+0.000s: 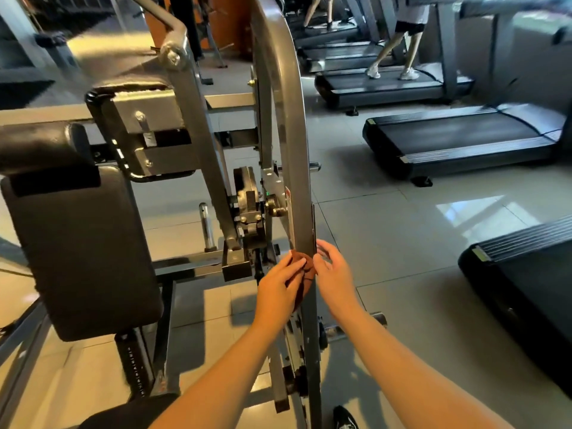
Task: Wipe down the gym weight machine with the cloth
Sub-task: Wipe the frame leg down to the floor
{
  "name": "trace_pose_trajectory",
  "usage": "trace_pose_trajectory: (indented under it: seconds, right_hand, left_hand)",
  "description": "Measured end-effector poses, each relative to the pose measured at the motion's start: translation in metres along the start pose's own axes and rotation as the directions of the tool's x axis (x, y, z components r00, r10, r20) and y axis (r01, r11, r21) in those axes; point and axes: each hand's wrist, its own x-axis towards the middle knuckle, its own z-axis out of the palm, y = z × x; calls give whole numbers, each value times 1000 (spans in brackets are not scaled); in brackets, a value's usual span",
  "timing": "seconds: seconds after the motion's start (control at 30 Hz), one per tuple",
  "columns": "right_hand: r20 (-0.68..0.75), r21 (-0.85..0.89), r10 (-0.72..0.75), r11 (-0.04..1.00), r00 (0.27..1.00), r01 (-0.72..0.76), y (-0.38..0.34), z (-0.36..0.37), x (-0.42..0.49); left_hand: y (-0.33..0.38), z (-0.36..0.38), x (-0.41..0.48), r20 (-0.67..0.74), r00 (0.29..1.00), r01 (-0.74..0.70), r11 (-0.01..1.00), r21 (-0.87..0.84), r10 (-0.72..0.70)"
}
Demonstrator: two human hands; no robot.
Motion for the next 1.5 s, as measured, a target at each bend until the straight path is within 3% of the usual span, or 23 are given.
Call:
trace_pose_trajectory:
  seconds: [0.13, 0.27, 0.4, 0.5, 0.6, 0.8, 0.93, 1.13, 1.37, 1.5]
  right_hand:
    - [-28, -17, -2, 1000, 1000, 2, 2, 4, -2]
    - [-12, 14, 4, 1000, 1000, -4, 9, 2, -6]
    - [-7, 18, 72, 997, 997, -71, 33, 2, -10]
    - [5, 14, 82, 997, 997, -82, 45, 2, -15]
    - [-12, 13, 91, 996, 996, -91, 54, 4, -21]
    - [3, 17, 69, 997, 998, -69, 57, 6, -29]
    - [1, 62, 122, 991, 993, -122, 67, 6, -27]
    - [22, 5, 164, 986, 986, -164, 80, 3, -31]
    - [68, 24, 159, 987, 985, -161, 82, -4, -28]
    - [83, 29, 185, 982, 979, -188, 92, -3, -27]
  left_hand:
    - [11, -15, 23, -128, 988, -85, 996, 16, 87]
    - [7, -4, 31, -109, 982, -157, 987, -19, 154]
    - [-17, 8, -1, 25, 1000, 3, 990, -139, 0]
    - [-36, 20, -31, 132, 990, 63, 996, -62, -55]
    - [-32, 23, -35, 75, 988, 144, 984, -108, -136]
    - [-24, 11, -10, -57, 998, 24, 991, -129, -31]
    - [-37, 26, -15, -7, 1000, 14, 992, -127, -15]
    - [-66, 39, -49, 143, 977, 176, 978, -110, -160]
    - [-36, 31, -26, -50, 992, 106, 983, -152, -114]
    - [-39, 46, -36, -73, 987, 127, 973, -193, -143]
